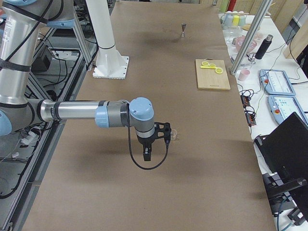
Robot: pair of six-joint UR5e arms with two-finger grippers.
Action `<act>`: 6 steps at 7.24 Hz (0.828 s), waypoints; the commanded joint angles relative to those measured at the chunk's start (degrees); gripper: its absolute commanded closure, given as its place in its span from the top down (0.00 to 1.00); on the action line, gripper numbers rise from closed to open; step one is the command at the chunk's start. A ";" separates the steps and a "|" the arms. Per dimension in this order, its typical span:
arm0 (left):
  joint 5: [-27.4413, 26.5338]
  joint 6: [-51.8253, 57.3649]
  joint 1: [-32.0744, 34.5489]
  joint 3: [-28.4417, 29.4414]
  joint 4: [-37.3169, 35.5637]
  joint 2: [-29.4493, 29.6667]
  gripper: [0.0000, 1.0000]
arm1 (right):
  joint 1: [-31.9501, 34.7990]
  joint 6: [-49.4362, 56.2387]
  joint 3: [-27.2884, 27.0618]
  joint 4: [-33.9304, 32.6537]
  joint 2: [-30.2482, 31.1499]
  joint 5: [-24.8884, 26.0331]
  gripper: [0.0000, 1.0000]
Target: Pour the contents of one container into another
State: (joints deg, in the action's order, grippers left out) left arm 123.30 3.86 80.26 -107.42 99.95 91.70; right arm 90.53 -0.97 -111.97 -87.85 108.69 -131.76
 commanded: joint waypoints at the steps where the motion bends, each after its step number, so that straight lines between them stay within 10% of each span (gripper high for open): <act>1: 10.33 -0.25 7.33 6.93 -0.37 -0.30 0.98 | 0.00 0.00 0.09 -0.22 0.12 0.01 1.00; 6: 11.18 0.63 13.78 6.53 -13.38 -5.98 0.98 | 0.00 -0.09 0.00 -0.39 0.47 0.00 1.00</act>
State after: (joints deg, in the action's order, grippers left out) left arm 134.35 4.37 93.44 -99.81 88.55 88.21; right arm 90.53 -1.03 -111.97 -88.24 109.13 -131.93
